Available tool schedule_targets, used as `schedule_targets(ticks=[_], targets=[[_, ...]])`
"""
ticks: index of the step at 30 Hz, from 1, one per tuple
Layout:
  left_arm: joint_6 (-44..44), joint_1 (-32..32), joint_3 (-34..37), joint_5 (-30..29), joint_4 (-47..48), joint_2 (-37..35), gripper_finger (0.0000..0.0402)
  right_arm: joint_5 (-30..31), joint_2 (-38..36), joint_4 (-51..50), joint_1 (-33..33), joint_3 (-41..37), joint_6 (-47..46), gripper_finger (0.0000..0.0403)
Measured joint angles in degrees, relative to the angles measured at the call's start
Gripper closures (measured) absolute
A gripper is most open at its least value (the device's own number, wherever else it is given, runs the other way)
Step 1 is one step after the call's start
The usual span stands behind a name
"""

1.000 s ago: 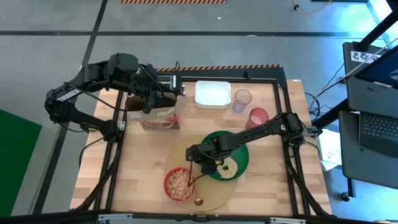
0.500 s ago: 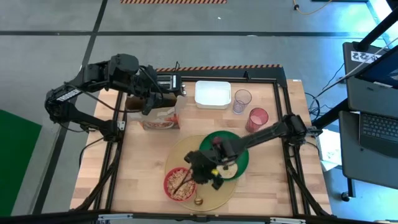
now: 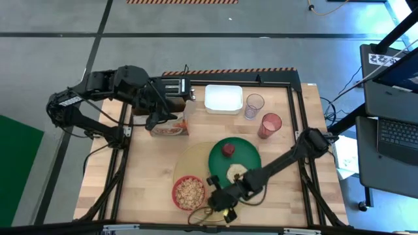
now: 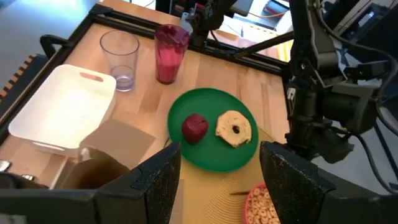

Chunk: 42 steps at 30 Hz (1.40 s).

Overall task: Arrange a breakfast setting
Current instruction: Put the gold spoon on the brown placemat to the right of the orange bowl

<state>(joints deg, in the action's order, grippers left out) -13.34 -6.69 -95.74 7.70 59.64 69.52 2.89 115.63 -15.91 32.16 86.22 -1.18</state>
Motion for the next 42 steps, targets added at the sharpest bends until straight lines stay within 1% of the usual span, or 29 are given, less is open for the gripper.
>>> schedule_targets(ticks=[6,10,15,19,33,36,42], targets=[[-1.5,1.2,0.0,-1.0,0.0,0.0,0.0189,5.6,0.0,9.3,4.8,-7.5,-6.9,0.0395],[-1.3,1.3,0.0,-1.2,-0.1,0.0,0.0189,7.5,0.9,11.6,5.8,-10.3,-11.0,0.0391],[-1.2,1.3,0.0,-1.4,-0.2,0.0,0.0189,6.2,3.4,13.5,5.7,-10.3,-10.9,0.0399],[-1.2,1.3,0.0,-2.3,-0.2,0.0,0.0189,6.6,4.2,13.3,5.7,-10.3,-10.9,0.0393],[-1.1,1.3,0.0,-2.4,-0.2,0.0,0.0189,6.5,4.3,13.5,5.7,-10.2,-8.6,0.0397],[-1.1,1.3,0.0,-2.4,-0.2,0.0,0.0189,6.4,4.6,15.5,5.7,-10.2,-6.4,0.0399],[-1.1,1.3,0.0,-2.4,-0.1,0.0,0.0189,3.4,8.5,15.8,5.2,-6.4,-5.8,0.0396]])
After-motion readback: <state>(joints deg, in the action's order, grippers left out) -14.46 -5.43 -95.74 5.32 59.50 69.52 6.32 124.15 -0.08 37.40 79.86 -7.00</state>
